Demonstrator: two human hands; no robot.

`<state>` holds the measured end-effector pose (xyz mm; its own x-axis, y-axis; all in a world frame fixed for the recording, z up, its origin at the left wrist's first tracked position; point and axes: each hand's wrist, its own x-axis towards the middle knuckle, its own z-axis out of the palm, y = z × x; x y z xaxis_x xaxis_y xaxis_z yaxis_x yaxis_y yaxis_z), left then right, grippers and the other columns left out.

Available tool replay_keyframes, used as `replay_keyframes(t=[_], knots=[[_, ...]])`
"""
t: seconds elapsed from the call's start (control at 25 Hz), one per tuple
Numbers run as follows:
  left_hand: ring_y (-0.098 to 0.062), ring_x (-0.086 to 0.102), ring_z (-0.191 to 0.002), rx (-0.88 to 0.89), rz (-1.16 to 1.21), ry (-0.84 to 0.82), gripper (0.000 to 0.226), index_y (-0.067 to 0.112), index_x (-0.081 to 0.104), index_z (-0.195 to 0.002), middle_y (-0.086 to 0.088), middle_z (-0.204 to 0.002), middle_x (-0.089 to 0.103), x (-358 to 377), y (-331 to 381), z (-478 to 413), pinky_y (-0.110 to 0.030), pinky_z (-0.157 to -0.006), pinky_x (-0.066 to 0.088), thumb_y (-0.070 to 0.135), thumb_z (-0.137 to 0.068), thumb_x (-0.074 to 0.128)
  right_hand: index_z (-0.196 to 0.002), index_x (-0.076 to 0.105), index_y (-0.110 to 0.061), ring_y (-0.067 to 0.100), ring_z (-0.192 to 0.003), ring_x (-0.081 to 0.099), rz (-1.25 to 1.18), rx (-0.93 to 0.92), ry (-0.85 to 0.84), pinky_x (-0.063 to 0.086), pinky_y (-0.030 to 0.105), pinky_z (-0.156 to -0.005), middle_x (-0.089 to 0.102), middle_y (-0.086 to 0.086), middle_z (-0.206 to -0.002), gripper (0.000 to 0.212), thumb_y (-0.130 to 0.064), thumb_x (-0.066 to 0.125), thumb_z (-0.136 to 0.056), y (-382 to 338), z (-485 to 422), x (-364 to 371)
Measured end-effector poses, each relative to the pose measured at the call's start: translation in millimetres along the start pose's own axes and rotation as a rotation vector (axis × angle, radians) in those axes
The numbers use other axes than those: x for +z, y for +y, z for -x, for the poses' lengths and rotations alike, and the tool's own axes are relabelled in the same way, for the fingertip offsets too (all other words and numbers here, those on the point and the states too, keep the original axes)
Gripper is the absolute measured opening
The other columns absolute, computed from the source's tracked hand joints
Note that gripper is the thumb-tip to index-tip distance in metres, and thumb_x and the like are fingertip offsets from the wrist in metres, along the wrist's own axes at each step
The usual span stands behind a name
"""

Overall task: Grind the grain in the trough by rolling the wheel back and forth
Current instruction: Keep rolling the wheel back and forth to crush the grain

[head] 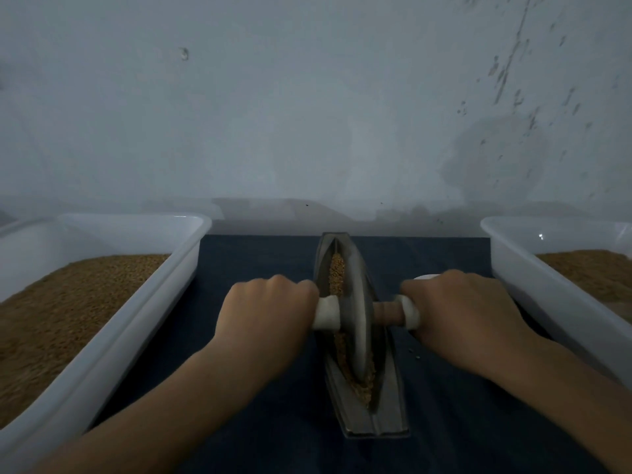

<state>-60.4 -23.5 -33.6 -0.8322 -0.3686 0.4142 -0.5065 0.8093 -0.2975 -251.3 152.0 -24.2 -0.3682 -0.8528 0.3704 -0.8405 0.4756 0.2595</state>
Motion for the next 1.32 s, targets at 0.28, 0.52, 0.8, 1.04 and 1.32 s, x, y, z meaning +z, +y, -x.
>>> replay_keyframes(t=[0.28, 0.52, 0.8, 1.04, 1.32], knots=[[-0.024, 0.052, -0.065, -0.081, 0.02, -0.002, 0.009, 0.024, 0.051, -0.087, 0.005, -0.069, 0.037, 28, -9, -59, -0.034, -0.055, 0.034, 0.028, -0.088, 0.06, -0.074, 0.043, -0.032, 0.023, -0.071, 0.056, 0.0, 0.095, -0.033, 0.034, 0.029, -0.057, 0.053, -0.006, -0.077, 0.025, -0.032, 0.067, -0.082, -7, -62, 16], [-0.024, 0.054, -0.068, -0.118, 0.058, -0.034, 0.004, 0.023, 0.059, -0.093, 0.003, -0.074, 0.046, 28, -15, -74, -0.035, -0.058, 0.038, 0.025, -0.089, 0.06, -0.085, 0.059, -0.03, 0.025, -0.077, 0.059, -0.004, 0.084, -0.04, 0.039, 0.032, -0.06, 0.064, 0.001, -0.088, 0.011, -0.024, 0.068, -0.084, -8, -90, 19], [-0.01, 0.024, -0.049, -0.004, -0.013, 0.014, 0.041, 0.028, 0.029, -0.079, 0.009, -0.062, 0.026, 6, 1, -4, -0.028, -0.045, 0.015, 0.034, -0.081, 0.07, -0.072, 0.03, -0.038, 0.003, -0.05, 0.026, 0.021, 0.007, -0.005, 0.01, 0.024, -0.045, 0.04, -0.013, -0.063, 0.04, -0.037, 0.07, -0.074, -6, -4, 1], [-0.019, 0.041, -0.056, -0.067, -0.03, 0.036, 0.016, 0.024, 0.05, -0.086, 0.006, -0.064, 0.03, 22, -5, -58, -0.033, -0.051, 0.032, 0.026, -0.086, 0.065, -0.079, 0.043, -0.034, 0.023, -0.071, 0.055, -0.075, 0.103, -0.039, 0.035, 0.03, -0.056, 0.051, -0.007, -0.075, 0.021, -0.034, 0.063, -0.084, -5, -60, 25], [-0.018, 0.037, -0.058, -0.083, 0.032, 0.008, 0.016, 0.029, 0.047, -0.084, 0.007, -0.066, 0.03, 26, -17, -60, -0.034, -0.054, 0.032, 0.03, -0.086, 0.063, -0.067, 0.036, -0.032, 0.02, -0.064, 0.046, -0.038, 0.031, -0.006, 0.027, 0.027, -0.05, 0.051, -0.008, -0.072, 0.034, -0.032, 0.066, -0.081, 1, -76, 26]])
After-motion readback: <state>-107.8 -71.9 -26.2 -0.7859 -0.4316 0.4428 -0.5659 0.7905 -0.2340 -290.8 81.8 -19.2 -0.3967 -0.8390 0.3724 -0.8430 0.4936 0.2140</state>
